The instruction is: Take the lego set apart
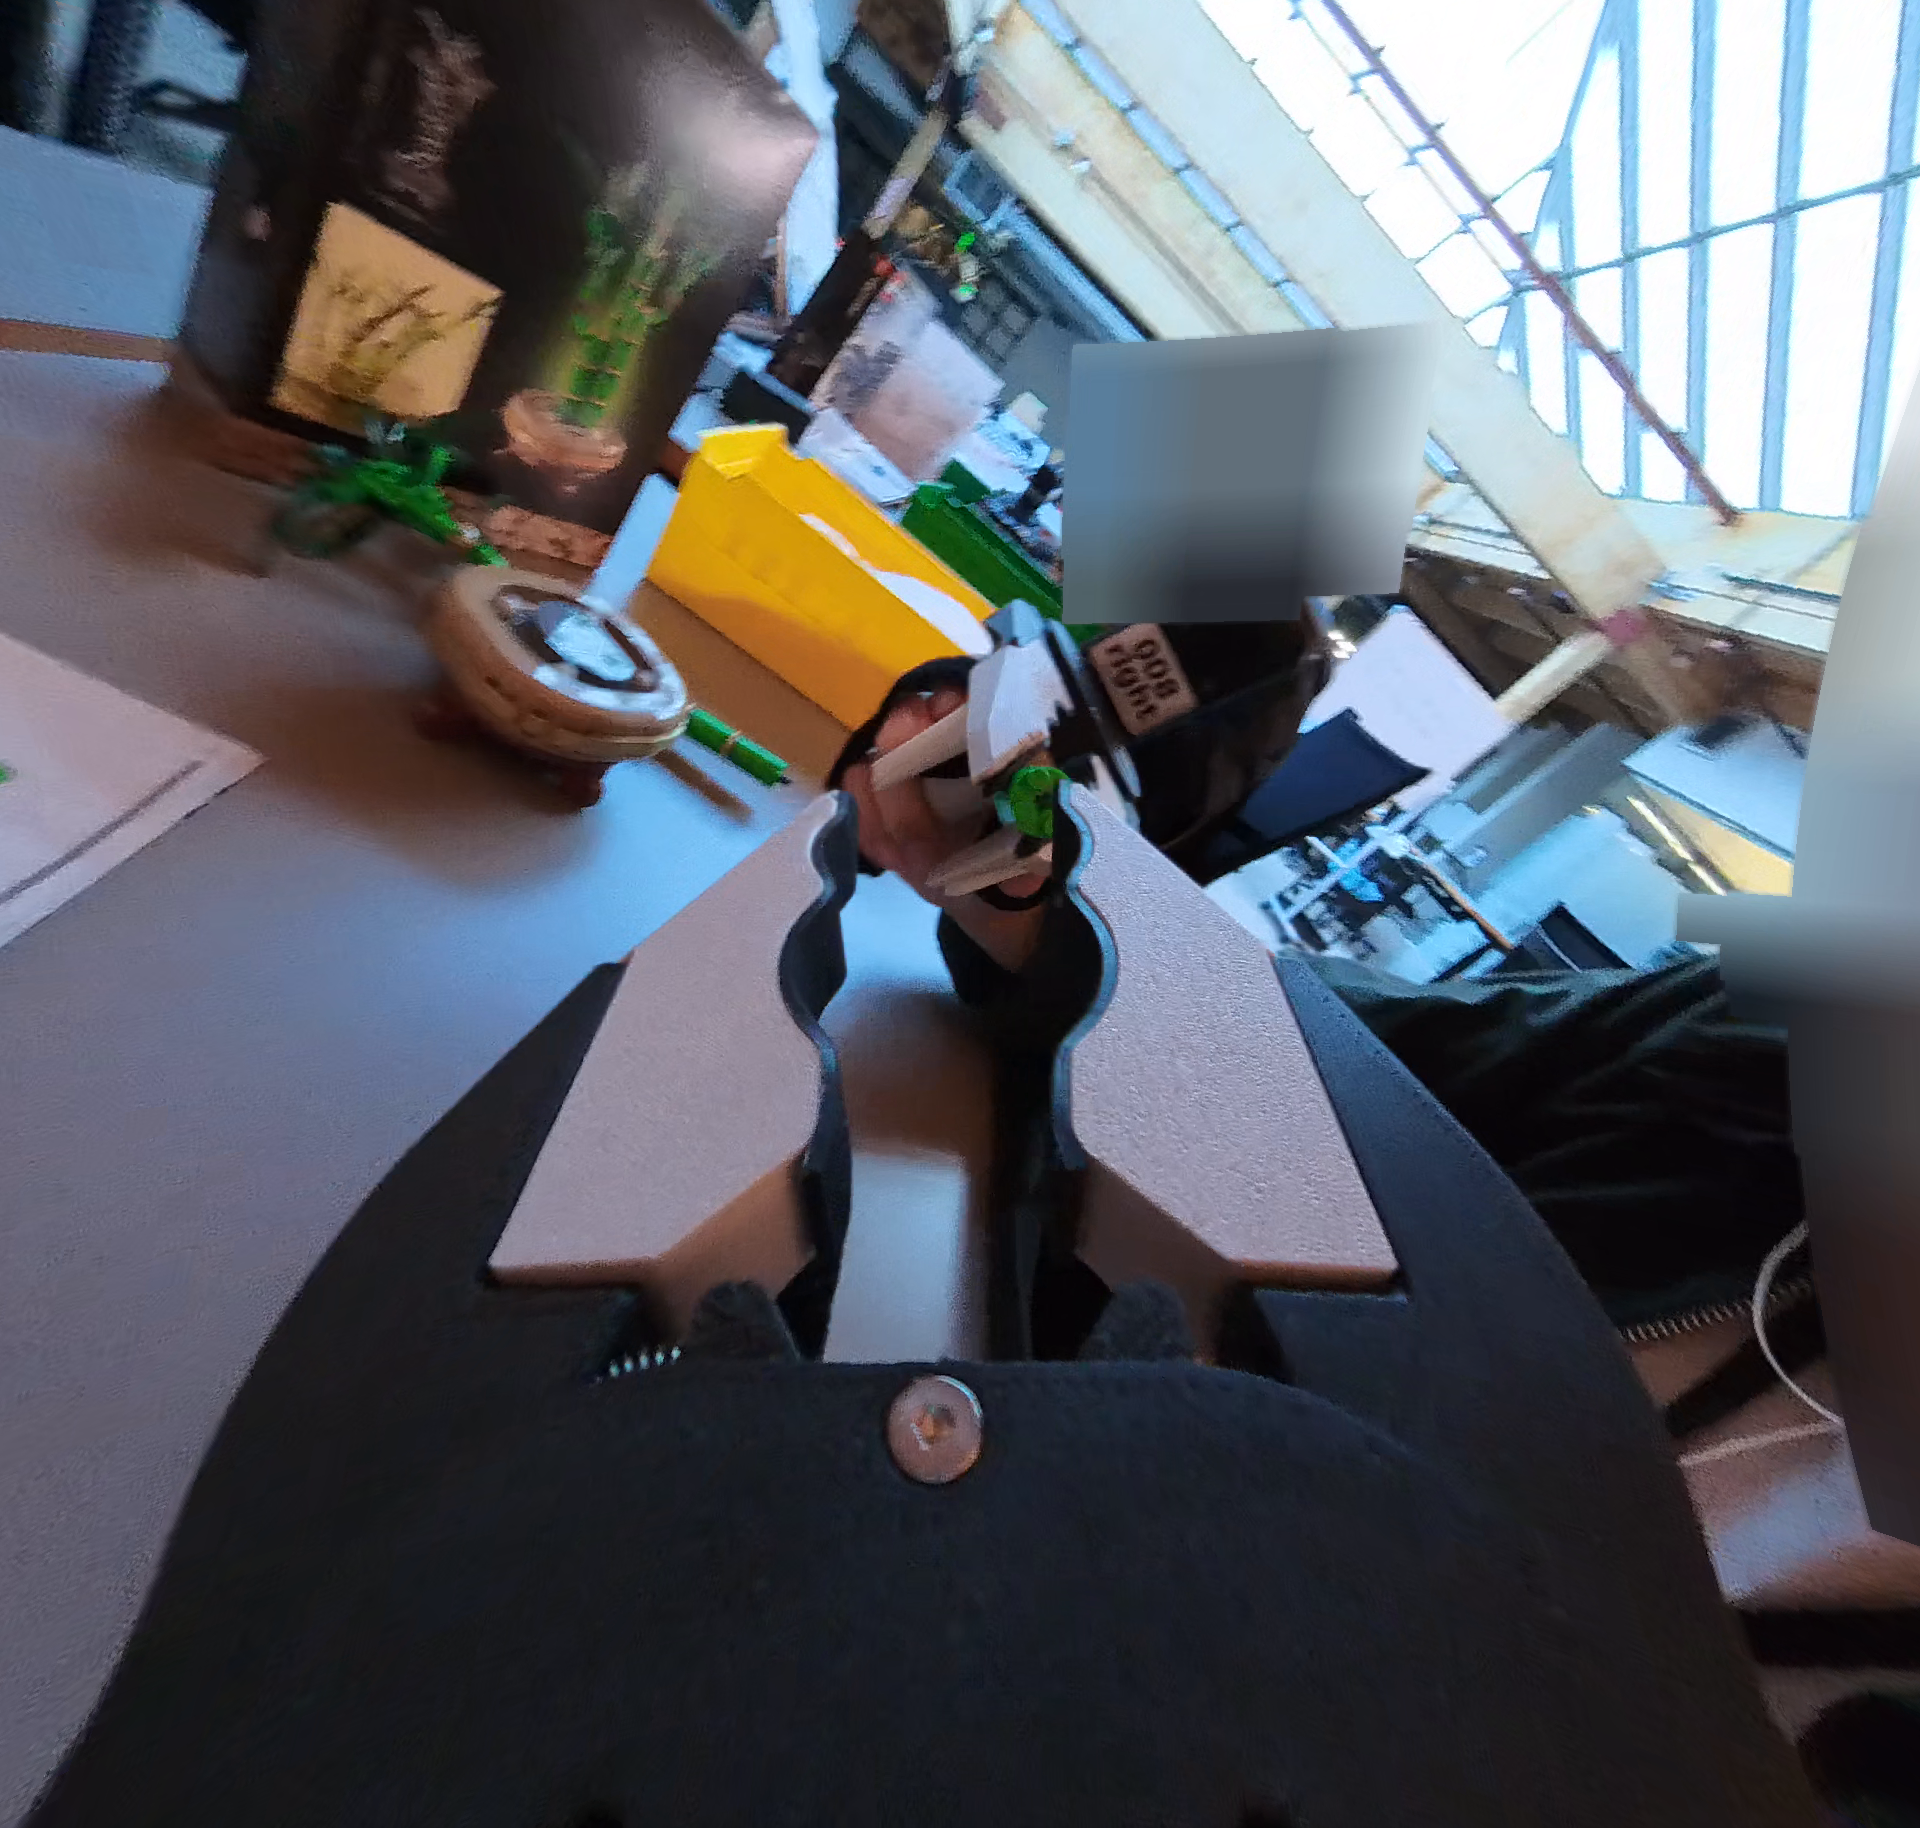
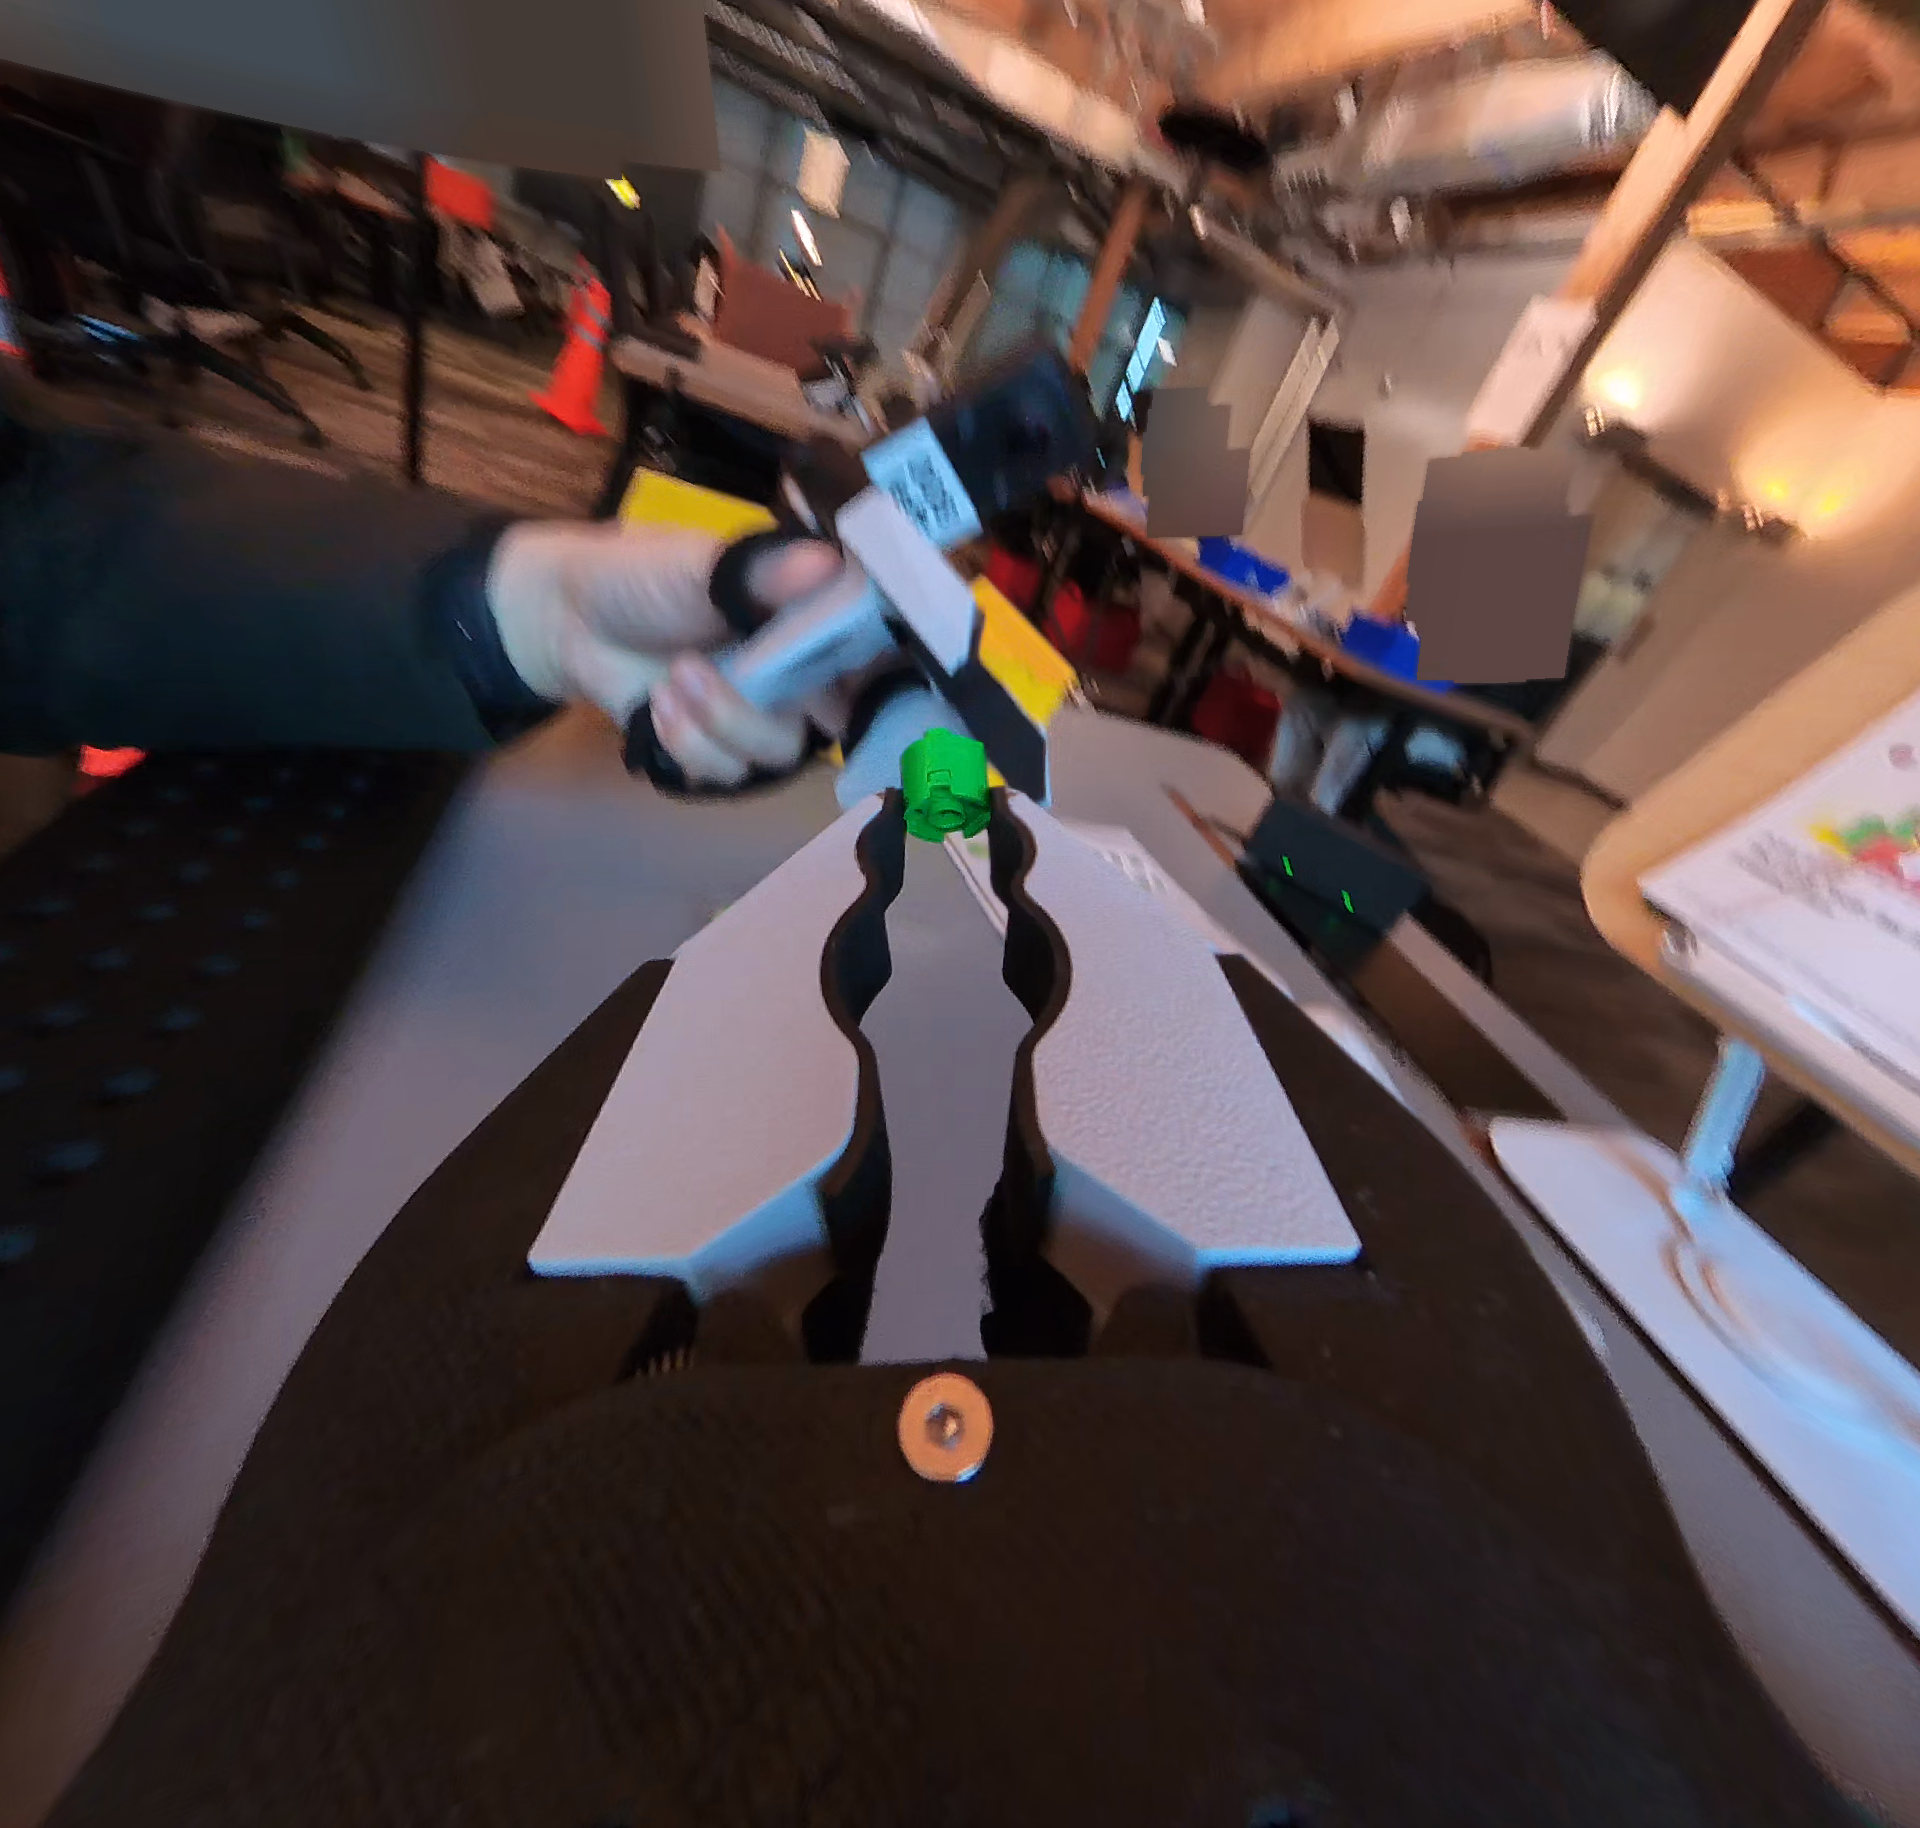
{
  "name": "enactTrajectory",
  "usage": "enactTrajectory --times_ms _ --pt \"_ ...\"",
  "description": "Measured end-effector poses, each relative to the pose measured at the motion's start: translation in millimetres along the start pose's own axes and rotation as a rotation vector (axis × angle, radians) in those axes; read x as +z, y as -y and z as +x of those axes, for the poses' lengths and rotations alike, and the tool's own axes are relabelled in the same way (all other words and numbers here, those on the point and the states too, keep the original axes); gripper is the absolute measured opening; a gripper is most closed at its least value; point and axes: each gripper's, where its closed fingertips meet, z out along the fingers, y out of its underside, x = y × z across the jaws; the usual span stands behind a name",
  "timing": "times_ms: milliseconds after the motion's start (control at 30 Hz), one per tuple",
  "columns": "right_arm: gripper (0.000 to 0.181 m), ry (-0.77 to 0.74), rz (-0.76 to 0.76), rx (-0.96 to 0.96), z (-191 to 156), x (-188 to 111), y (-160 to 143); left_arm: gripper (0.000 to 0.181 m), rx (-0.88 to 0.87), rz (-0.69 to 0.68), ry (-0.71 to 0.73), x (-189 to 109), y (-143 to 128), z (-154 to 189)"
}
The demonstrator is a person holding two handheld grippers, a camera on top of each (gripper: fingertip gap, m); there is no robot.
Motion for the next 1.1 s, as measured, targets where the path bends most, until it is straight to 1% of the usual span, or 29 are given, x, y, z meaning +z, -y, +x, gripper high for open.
enactTrajectory --times_ms 67,133,300,400,633,800,900,1000,1033,1100 --pt "0.015 0.048 0.078 -0.019 -8.3 -0.9 11.3 0.034 0.033 0.037 -0.098 2.2 -1.8 15.6" --pt "0.015 0.068 0.147 -0.018 -11.4 -3.1 21.6 0.033 0.069 0.044 -0.157 3.8 -5.2 28.1" --pt "0.014 0.115 0.293 0.016 -15.3 -11.9 44.1 0.035 0.202 -0.043 -0.15 9.2 -23.5 36.1" --pt "0.014 0.13 0.299 0.025 -17.5 -11.6 45.2 0.035 0.235 -0.065 -0.165 12.8 -30.9 40.5" --pt "0.014 0.148 0.212 -0.005 -24.2 -2.0 30.4 0.035 0.241 -0.075 -0.177 14.6 -35.1 43.2" --pt "0.014 0.108 0.113 -0.05 -19.2 3.5 13.7 0.035 0.238 -0.078 -0.158 13.6 -34.7 38.6" --pt "0.015 0.08 0.022 -0.079 -16.1 7.4 1.1 0.034 0.231 -0.075 -0.115 12.2 -32.8 29.9" --pt "0.015 0.054 -0.101 -0.117 -13.1 11.2 -17.1 0.027 0.203 -0.078 -0.045 9.6 -30.9 14.3" --pt "0.014 0.041 -0.136 -0.129 -11.4 12.1 -22.4 0.028 0.19 -0.087 -0.02 9.0 -31.9 8.0" --pt "0.015 0.033 -0.194 -0.155 -10.6 13.3 -31.8 0.028 0.167 -0.106 -0.012 8.6 -35.0 2.0"
